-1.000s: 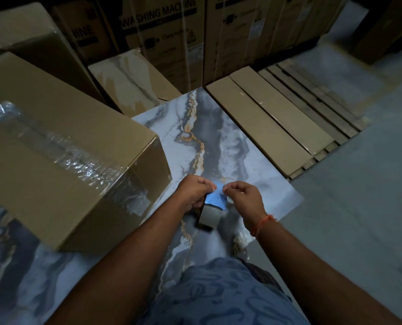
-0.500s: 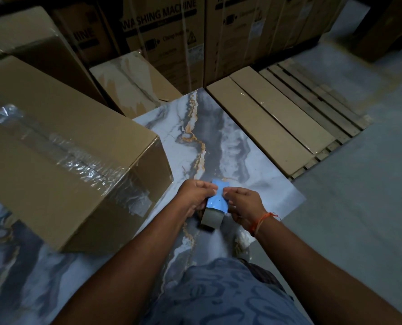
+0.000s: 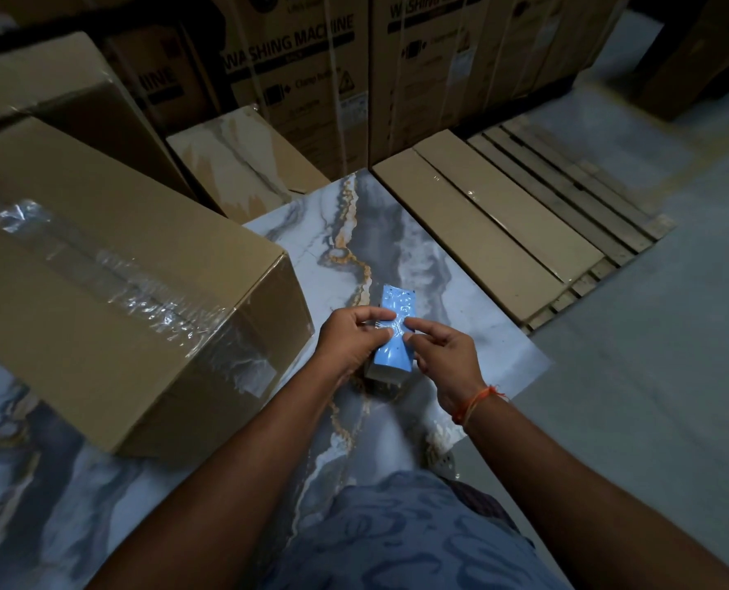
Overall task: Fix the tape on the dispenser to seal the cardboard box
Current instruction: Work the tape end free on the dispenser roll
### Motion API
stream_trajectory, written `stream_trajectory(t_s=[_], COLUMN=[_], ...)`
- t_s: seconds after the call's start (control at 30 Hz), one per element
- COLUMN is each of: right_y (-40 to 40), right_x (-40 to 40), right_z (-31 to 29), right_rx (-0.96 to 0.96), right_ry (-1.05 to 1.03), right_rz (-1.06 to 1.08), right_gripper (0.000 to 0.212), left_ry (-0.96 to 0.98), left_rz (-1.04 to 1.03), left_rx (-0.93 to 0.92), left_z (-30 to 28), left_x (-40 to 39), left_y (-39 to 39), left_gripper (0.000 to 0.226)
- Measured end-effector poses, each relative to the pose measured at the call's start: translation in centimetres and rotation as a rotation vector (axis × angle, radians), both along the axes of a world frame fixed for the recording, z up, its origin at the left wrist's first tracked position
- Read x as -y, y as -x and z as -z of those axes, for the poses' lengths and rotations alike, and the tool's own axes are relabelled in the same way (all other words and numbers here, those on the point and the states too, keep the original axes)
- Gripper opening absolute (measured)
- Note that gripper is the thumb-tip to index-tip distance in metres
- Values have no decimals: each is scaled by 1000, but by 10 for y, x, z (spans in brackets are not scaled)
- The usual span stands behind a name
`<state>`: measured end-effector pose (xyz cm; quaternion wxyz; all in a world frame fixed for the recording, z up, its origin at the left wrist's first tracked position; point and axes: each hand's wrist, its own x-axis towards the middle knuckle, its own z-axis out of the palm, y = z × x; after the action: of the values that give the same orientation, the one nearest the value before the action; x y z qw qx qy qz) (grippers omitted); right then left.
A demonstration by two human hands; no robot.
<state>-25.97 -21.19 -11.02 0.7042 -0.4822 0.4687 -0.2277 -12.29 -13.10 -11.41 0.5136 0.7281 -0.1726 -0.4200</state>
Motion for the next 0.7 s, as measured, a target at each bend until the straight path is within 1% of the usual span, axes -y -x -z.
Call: stream_trajectory(t_s=[0.27,0.53,0.7], right_y=[-4,-5,-6], right_x=[2,3,-1], right_z=[2,5,2], right_rx=[48,83,103], right_ry=[-41,-68,-99], right_rz=[6,-12,-14], right_gripper=[18,19,20], left_ry=[-14,-14,-30], left_rz=[24,10,3], left_rx=[64,84,207], left_z=[-7,-10,-13], left_x=[2,2,-1], left_y=[-2,-4,-5], left_gripper=[26,26,24])
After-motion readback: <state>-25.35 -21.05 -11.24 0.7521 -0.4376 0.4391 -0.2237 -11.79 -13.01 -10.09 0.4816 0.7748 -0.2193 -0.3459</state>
